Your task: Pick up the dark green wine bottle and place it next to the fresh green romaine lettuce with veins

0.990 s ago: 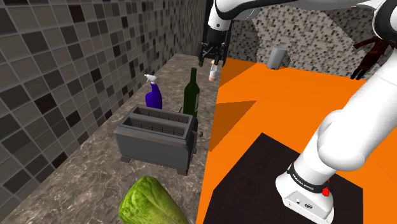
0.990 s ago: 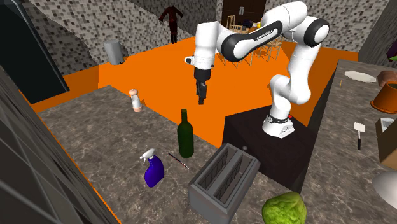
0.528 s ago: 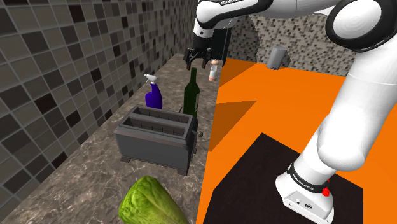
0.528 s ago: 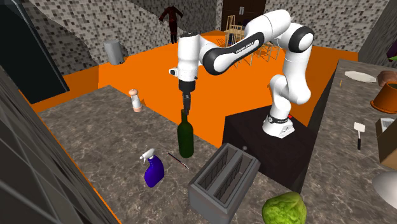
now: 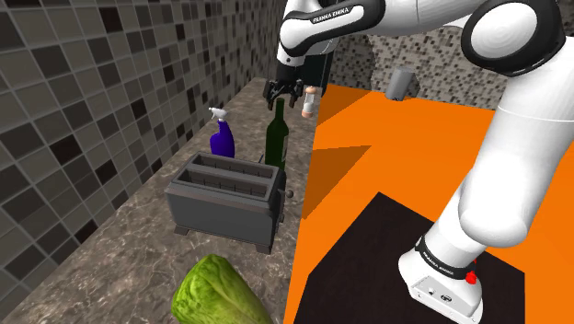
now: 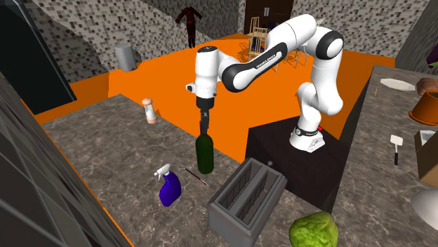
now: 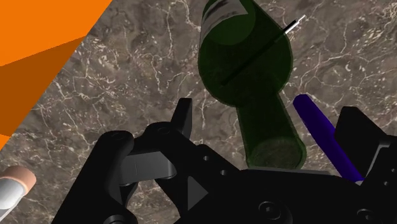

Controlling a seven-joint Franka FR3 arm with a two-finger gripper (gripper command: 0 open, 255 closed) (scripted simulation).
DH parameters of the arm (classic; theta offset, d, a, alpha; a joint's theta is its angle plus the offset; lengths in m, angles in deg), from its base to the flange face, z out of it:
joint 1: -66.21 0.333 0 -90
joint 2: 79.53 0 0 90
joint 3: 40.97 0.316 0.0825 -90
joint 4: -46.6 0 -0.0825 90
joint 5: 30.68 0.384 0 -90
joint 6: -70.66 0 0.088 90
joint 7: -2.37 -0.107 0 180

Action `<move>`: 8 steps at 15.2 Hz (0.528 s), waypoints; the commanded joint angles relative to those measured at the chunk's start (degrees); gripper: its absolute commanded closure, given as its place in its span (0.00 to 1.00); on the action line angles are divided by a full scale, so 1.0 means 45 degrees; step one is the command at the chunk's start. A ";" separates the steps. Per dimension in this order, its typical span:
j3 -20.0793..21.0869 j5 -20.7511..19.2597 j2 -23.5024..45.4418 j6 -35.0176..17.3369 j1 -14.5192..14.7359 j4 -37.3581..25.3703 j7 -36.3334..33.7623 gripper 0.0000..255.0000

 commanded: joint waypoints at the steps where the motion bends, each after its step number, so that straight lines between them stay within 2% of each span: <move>1: 0.0002 0.0005 0.0038 -0.0079 0.0002 0.0035 0.0001 0.00; 6: 0.0002 0.0005 0.0038 -0.0075 0.0001 0.0032 0.0002 0.00; 7: 0.0002 0.0005 0.0038 -0.0075 0.0001 0.0032 0.0002 1.00; 8: 0.0002 0.0005 0.0038 -0.0075 0.0001 0.0032 0.0001 1.00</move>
